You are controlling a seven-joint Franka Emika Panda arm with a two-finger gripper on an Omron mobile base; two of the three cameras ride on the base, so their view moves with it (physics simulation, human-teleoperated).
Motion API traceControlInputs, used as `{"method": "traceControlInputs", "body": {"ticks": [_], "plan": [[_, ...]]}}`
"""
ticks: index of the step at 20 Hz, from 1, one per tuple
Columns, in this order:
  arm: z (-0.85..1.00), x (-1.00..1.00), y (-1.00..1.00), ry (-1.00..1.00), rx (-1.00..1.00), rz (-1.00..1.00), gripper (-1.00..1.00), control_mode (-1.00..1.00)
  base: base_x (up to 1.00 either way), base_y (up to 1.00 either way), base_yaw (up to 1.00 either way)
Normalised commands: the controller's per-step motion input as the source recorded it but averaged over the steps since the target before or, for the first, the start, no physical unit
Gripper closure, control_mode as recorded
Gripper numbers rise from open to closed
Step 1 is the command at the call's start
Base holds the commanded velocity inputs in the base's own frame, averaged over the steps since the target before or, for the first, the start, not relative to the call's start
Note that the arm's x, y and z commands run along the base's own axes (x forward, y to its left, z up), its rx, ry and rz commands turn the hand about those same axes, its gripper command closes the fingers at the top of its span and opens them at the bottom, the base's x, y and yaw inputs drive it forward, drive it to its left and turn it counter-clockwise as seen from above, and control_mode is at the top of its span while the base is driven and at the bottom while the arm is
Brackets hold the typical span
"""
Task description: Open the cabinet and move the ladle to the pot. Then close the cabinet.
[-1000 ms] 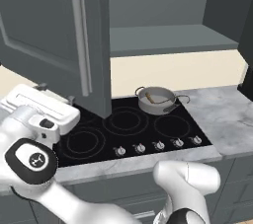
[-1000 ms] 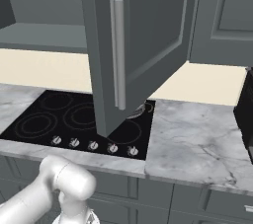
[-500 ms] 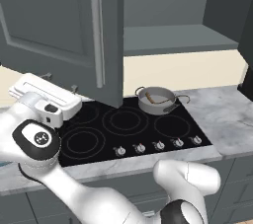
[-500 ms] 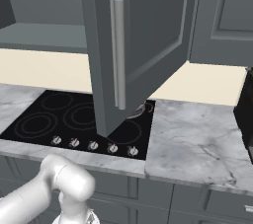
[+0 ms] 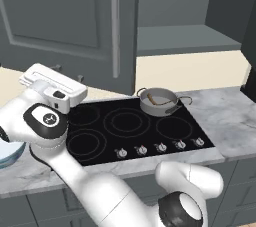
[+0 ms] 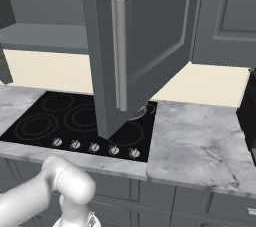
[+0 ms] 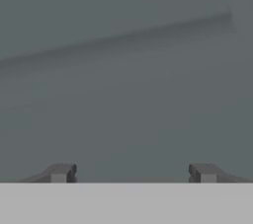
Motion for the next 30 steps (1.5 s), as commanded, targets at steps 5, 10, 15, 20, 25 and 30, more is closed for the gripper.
{"method": "traceControlInputs", "body": {"ticks": [5,10,15,20,25,30], "plan": [[0.0,0.71,-0.28,0.0,0.0,0.02,-1.0,-1.0,0.0,0.0,0.0],[0.0,0.76,-0.3,0.0,0.0,0.06,-1.0,-1.0,0.0,0.0,0.0],[0.0,0.74,-0.33,0.0,0.0,0.09,-1.0,-1.0,0.0,0.0,0.0],[0.0,0.65,-0.37,-0.01,0.0,0.11,-1.0,-1.0,0.0,0.0,0.0],[0.01,0.62,-0.35,0.0,0.0,0.14,-1.0,-1.0,0.0,0.0,0.0],[0.04,0.45,-0.36,-0.01,0.0,0.14,-1.0,-1.0,0.0,0.0,0.0]]}}
